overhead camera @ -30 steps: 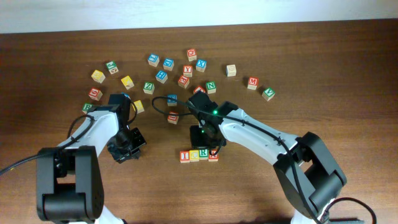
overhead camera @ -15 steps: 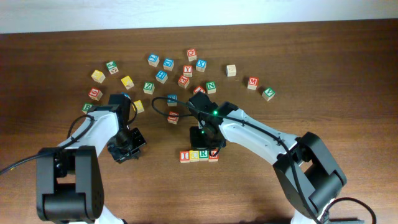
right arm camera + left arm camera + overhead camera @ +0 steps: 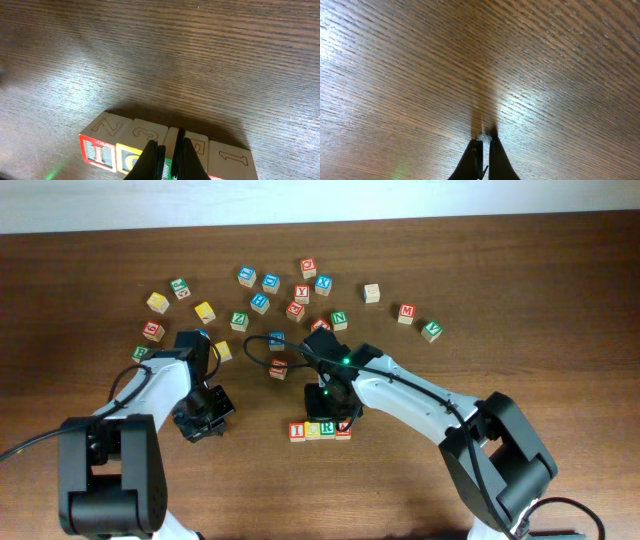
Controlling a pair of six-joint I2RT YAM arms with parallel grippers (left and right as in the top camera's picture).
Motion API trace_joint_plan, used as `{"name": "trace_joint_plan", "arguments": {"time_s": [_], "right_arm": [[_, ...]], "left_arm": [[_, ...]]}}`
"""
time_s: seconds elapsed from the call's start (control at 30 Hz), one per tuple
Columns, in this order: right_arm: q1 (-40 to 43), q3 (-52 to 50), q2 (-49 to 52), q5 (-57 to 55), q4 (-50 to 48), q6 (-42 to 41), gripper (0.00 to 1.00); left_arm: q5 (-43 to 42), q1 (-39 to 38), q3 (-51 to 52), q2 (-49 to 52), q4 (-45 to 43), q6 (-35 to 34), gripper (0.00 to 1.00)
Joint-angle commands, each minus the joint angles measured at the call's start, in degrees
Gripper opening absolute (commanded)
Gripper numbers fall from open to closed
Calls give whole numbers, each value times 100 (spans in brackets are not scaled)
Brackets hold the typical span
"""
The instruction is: Spell out ICRA
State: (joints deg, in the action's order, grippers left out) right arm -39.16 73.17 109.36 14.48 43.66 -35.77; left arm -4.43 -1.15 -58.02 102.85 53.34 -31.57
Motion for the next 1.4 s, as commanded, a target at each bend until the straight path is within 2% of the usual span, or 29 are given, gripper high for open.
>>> {"name": "trace_joint_plan", "arguments": {"time_s": [0.0, 0.13, 0.3, 0.4, 0.53, 0.67, 0.73, 0.83, 0.93, 1.03, 1.17, 1.27, 1.37], "right_arm": [[-50, -37, 63, 9, -70, 11, 4], [219, 343, 61, -7, 0, 15, 4], [1016, 1384, 61, -11, 1434, 605, 4], [1375, 1357, 63, -9, 2365, 1095, 4], [1353, 984, 63, -33, 3333, 1606, 4], [1318, 863, -2, -31, 3628, 1604, 4], [1320, 863, -431, -297, 3963, 1558, 4], [1292, 752, -1578, -811, 4430, 1320, 4], [1047, 46, -2822, -566, 3773, 1255, 4], [785, -874, -3143, -516, 2745, 455, 4], [442, -1821, -2673, -101, 1185, -87, 4], [417, -1864, -2055, -114, 1008, -466, 4], [302, -1864, -1427, 52, 717, -503, 4]], "left_arm": [[42, 20, -15, -48, 9, -46, 0], [42, 20, -15, -48, 13, 37, 0], [83, 20, -15, -48, -33, 35, 0], [85, 20, -15, -48, -76, 37, 0], [85, 20, -15, -48, -103, 37, 1], [83, 20, -15, -48, -85, 37, 1], [83, 20, -15, -48, -68, 37, 1], [81, 20, -15, -48, -31, 35, 1], [79, 20, -15, -48, -33, 35, 0], [57, 20, -15, -48, -31, 33, 0], [-70, 20, -15, -48, -28, 33, 0], [-68, 20, -15, -48, -31, 33, 0], [-66, 20, -15, -48, -42, 33, 1]]}}
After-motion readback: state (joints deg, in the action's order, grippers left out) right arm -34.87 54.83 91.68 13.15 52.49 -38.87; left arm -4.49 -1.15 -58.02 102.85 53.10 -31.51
